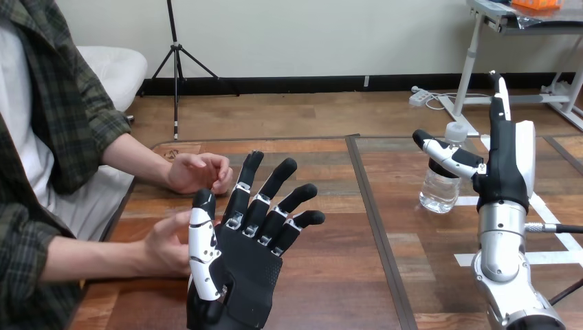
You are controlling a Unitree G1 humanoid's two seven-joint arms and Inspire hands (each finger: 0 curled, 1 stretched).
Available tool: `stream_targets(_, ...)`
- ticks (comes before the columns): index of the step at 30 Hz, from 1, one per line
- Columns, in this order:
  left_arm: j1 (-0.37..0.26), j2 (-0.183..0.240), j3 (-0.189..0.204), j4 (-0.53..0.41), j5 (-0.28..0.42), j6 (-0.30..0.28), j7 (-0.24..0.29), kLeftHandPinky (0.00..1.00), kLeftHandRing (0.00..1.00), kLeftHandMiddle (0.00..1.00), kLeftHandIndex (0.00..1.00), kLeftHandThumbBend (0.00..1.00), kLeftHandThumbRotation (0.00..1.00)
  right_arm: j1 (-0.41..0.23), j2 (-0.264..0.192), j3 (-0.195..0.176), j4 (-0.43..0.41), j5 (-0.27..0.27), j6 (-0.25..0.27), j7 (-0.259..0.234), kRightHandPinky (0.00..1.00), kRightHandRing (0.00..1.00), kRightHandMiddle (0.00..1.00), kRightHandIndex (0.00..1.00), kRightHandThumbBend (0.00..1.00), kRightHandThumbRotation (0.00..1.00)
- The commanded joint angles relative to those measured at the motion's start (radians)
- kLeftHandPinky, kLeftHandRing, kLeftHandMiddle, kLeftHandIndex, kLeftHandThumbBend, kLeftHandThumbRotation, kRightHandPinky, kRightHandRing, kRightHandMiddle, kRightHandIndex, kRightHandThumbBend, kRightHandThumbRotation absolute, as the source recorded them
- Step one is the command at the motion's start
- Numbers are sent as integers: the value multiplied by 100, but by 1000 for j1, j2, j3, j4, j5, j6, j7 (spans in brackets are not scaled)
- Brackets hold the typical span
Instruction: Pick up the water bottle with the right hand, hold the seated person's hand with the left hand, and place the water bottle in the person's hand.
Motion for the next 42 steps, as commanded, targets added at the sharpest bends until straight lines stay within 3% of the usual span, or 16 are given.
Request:
stream_targets(1, 49, -106, -2, -57, 9, -11, -3, 61, 72, 84, 99, 50, 100, -111, -3, -3, 23, 4, 0, -2, 100, 100, 100, 98, 66, 1)
stream_targets(23, 51, -107, -3, -59, 2, -9, -12, 61, 72, 84, 99, 50, 100, -155, -13, 13, 109, -19, 30, -13, 98, 99, 99, 95, 67, 1)
stream_targets(42, 54, -106, -3, -66, 7, -13, -6, 61, 72, 84, 99, 50, 100, -198, -15, 20, 158, -18, 116, 13, 89, 95, 96, 94, 68, 1)
